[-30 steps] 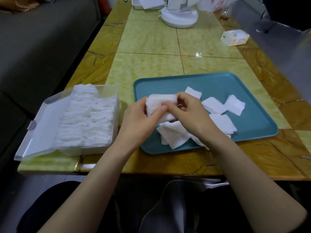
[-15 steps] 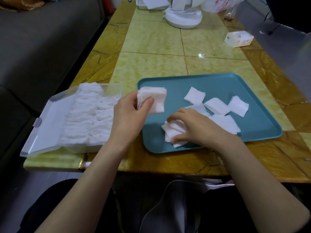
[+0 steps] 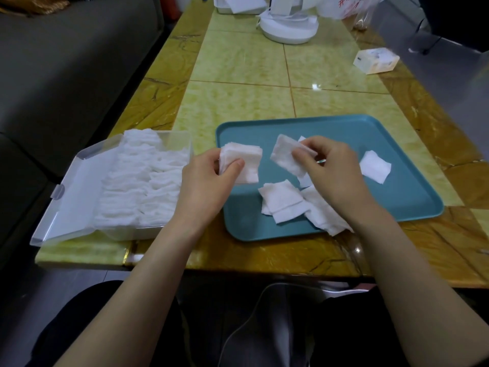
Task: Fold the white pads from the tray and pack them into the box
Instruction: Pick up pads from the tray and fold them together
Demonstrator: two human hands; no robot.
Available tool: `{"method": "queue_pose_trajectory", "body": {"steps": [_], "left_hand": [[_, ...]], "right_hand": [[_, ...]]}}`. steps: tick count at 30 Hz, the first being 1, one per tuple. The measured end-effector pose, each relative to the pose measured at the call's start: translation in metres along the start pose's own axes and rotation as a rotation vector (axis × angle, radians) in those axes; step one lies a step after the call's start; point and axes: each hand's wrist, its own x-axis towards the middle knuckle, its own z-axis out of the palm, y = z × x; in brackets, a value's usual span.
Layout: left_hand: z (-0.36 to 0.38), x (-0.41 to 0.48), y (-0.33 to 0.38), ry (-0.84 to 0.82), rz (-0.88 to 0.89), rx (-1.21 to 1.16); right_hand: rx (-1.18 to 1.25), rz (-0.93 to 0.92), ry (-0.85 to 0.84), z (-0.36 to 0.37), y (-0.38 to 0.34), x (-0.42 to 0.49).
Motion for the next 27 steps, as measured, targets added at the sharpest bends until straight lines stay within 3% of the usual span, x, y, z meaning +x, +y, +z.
{"method": "queue_pose_trajectory", "body": {"steps": [3, 5, 11, 16, 27], "left_hand": [[0.001, 0.000, 0.000, -0.018, 0.015, 0.027], [0.003, -0.001, 0.001, -0.059, 0.025, 0.013], [0.009, -0.007, 0.004, -0.228, 0.014, -0.110], [0.009, -0.008, 0.007, -0.238, 0.024, -0.117], [0.009, -0.010, 0.008, -0.321, 0.026, -0.134]], "right_hand": [[0.390, 0.072, -0.164, -0.005, -0.016, -0.002], [0.504, 0.078, -0.313, -0.003, -0.022, -0.006], [0.303, 0.029, -0.265, 0.013, -0.013, -0.007], [0.192, -0.023, -0.177, 0.014, -0.010, -0.008], [0.145, -0.047, -0.178, 0.018, -0.008, -0.008]]}}
